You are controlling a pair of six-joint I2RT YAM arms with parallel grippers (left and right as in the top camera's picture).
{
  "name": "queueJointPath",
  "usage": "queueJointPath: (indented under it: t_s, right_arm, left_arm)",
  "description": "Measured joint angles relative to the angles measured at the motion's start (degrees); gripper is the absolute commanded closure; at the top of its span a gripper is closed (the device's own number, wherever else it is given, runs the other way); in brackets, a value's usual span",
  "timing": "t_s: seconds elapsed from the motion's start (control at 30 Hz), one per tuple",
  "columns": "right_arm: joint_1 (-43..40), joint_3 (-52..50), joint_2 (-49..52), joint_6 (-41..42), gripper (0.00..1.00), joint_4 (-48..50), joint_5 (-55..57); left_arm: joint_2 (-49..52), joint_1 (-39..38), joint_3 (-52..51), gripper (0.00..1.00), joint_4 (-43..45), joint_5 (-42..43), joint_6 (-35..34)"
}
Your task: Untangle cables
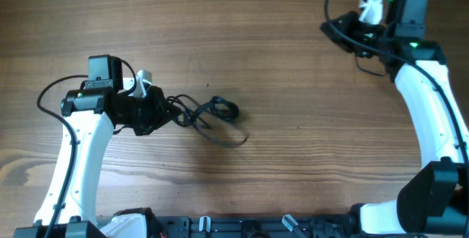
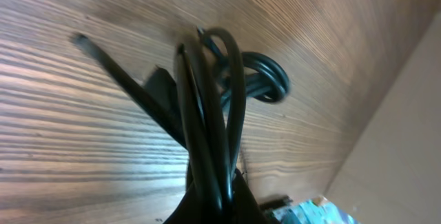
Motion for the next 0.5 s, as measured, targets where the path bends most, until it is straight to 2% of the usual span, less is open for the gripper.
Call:
queueJointPath:
  t_s: [0.1, 0.17, 0.27, 0.37, 0.5]
  right_arm:
    - [3.74, 0.04, -0.04, -6.75, 0.59, -1.84, -3.41]
    - [8.33, 0.04, -0.04, -13.66, 0.53, -0.11, -9.60]
    - [15.87, 0.04, -0.04, -20.33, 0.50, 1.97, -13.84]
    - [24.87, 0.04, -0.07, -26.56, 0.49, 1.95, -15.78]
    - [30.93, 0.04, -0.07, -29.97, 0.48, 1.86, -15.89]
  left_arm:
    - [0.00, 0.00, 0.00, 0.96, 0.63, -1.86, 0.00]
    - [0.00, 0.00, 0.00, 0.96, 0.66, -2.29, 0.00]
    - [0.00, 0.02, 0.00, 0.96, 1.11, -0.35, 0.00]
    - [0.00, 0.00, -0.11, 0.96, 4.46, 8.07, -0.02]
    - [0.00, 0.00, -0.42, 0.96, 13.05, 23.19, -0.04]
